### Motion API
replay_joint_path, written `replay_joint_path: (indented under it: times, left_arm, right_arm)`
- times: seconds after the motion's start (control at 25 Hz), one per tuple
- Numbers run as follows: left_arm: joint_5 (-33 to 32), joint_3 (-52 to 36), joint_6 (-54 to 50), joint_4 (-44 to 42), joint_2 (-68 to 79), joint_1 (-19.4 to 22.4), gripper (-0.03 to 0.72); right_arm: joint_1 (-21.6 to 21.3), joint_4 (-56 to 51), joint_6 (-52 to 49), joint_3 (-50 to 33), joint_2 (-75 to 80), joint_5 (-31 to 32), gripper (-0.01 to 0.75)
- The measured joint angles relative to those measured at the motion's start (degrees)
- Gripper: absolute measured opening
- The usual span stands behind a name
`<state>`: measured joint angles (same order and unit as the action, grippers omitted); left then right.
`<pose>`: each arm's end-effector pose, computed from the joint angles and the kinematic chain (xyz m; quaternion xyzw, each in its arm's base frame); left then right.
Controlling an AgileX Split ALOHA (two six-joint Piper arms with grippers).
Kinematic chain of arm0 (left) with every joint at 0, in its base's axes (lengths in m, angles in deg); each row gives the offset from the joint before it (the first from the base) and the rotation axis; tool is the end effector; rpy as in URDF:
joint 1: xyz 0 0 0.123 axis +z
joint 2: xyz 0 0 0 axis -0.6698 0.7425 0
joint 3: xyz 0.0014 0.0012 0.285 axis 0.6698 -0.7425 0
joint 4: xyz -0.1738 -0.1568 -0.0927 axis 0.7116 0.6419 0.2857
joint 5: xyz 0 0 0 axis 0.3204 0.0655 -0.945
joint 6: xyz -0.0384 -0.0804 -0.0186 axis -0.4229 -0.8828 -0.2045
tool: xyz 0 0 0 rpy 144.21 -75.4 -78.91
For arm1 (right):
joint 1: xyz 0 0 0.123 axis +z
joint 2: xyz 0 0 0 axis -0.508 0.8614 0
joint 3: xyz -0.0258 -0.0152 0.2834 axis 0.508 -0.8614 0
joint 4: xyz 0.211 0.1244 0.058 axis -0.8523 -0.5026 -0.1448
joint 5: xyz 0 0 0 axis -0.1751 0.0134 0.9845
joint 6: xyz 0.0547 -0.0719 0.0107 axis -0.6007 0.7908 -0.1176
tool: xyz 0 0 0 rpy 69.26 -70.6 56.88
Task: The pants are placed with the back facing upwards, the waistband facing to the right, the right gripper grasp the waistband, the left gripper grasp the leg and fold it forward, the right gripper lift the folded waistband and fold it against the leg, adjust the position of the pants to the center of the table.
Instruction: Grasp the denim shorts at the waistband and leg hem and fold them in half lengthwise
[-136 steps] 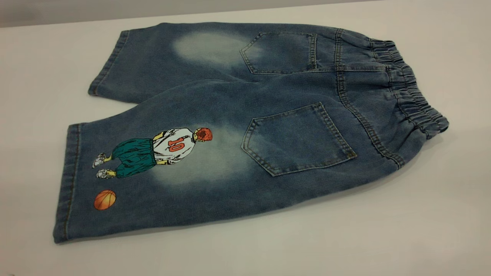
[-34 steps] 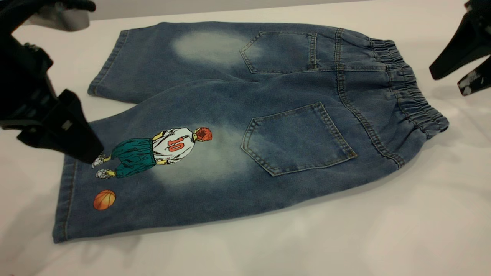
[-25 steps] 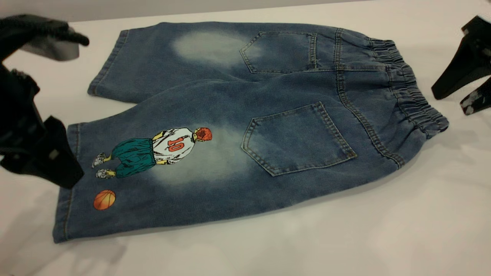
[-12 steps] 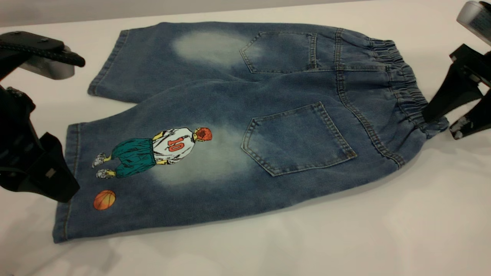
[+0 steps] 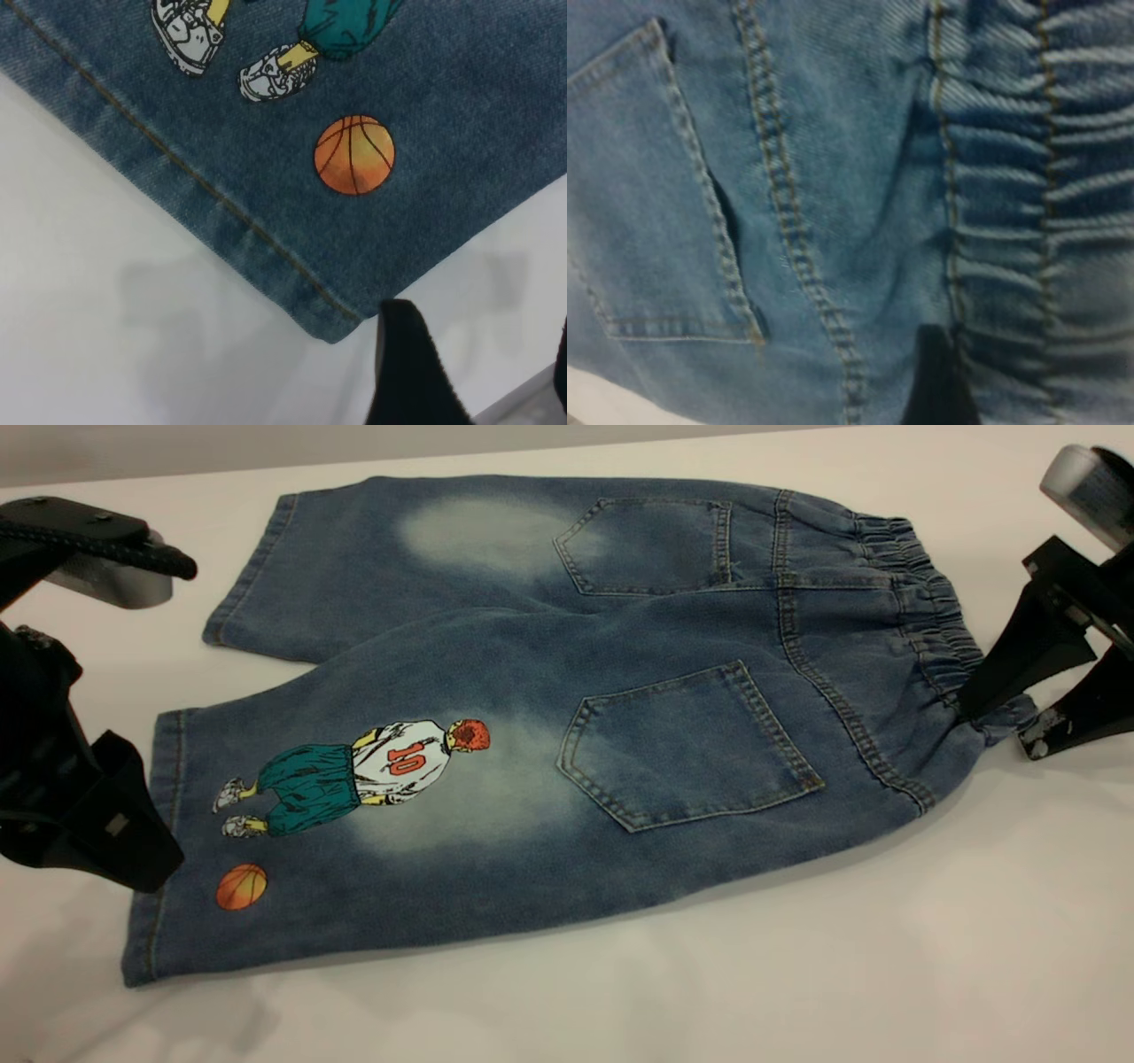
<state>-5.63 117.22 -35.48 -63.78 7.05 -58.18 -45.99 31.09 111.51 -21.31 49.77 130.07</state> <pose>0.2080 -0.0729 0.1290 0.2800 0.9538 -0.0669 0.0865 0.3261 -0.0344 0.0431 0.1002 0.9439 0.3145 0.0064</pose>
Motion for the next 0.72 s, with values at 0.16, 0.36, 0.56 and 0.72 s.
replay_joint_path:
  times: [0.16, 0.36, 0.56, 0.72]
  left_arm:
    - [0.0, 0.0, 0.0, 0.0, 0.0, 0.0, 0.369]
    - [0.5, -0.3, 0.0, 0.2, 2.5, 0.0, 0.369]
    - [4.5, -1.7, -0.3, -0.2, 6.5, 0.0, 0.369]
    - [8.6, -1.7, -1.1, -0.4, 10.0, 0.0, 0.369]
  right_arm:
    - [0.0, -2.0, 1.3, 0.0, 0.1, -0.1, 0.421]
    - [0.0, -2.5, 1.7, 0.0, 0.1, -0.1, 0.375]
    - [0.0, -3.8, 2.4, 0.0, 0.1, 0.0, 0.355]
    - [0.0, -4.8, 3.0, 0.0, 0.1, 0.1, 0.353]
